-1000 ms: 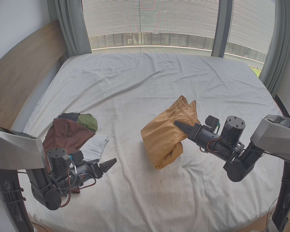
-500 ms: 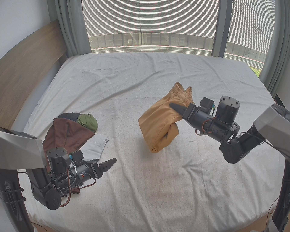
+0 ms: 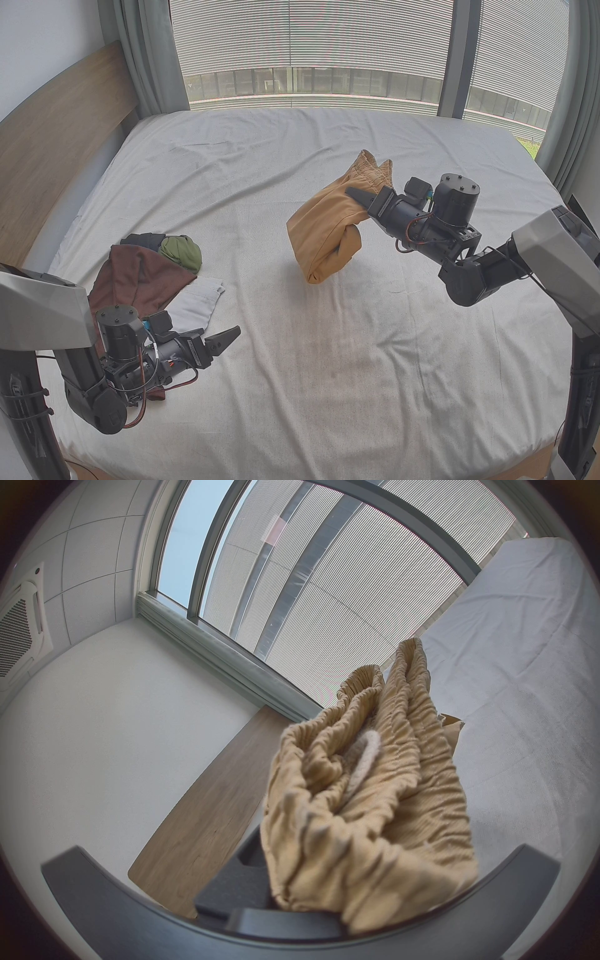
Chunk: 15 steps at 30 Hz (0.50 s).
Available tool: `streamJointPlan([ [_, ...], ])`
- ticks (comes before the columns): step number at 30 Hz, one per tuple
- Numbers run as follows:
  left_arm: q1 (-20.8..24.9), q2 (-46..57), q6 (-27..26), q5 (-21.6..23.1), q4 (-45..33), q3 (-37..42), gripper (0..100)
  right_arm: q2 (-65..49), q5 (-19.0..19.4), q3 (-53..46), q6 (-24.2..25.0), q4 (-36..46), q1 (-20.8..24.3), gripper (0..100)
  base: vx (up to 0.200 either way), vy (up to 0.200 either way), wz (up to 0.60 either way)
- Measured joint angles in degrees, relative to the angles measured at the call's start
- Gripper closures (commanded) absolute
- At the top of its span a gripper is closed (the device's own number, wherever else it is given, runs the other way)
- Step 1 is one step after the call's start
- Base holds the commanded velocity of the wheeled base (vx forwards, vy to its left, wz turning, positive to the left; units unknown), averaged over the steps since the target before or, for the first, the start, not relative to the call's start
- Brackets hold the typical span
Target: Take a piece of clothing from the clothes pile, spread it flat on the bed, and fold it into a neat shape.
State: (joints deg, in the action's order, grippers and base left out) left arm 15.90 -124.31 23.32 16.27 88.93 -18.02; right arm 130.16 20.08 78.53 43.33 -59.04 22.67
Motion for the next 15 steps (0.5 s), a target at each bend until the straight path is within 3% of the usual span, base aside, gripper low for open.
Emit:
streamJointPlan([
  [15, 0.00, -0.13, 0.02, -0.02, 0.02, 0.13, 0, 8.33, -1.34, 10.22, 0.00, 4.66, -0.16, 100, 0.000, 0.000, 0.00],
])
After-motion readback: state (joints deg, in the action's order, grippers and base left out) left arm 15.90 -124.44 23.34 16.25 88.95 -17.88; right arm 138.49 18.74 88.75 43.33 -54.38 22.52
